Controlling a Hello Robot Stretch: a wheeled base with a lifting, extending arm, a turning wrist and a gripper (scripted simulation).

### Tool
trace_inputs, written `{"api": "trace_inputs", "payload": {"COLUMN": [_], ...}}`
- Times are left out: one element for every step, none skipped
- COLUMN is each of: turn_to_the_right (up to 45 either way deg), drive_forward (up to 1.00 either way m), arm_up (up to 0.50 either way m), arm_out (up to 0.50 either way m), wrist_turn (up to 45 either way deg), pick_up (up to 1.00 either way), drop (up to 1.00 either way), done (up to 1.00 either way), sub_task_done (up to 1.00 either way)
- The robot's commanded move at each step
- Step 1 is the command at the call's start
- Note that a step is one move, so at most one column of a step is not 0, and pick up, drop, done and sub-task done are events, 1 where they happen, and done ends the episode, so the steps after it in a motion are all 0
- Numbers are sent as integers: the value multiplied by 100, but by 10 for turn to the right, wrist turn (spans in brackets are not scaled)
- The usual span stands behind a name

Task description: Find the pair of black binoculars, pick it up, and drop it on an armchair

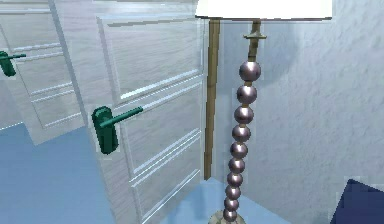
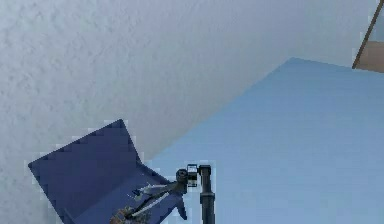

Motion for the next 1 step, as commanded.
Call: {"api": "trace_inputs", "payload": {"turn_to_the_right": [0], "drive_forward": [0], "arm_up": [0], "arm_out": [0], "wrist_turn": [0], "pick_up": [0], "drop": [0], "done": [100], "sub_task_done": [0]}}
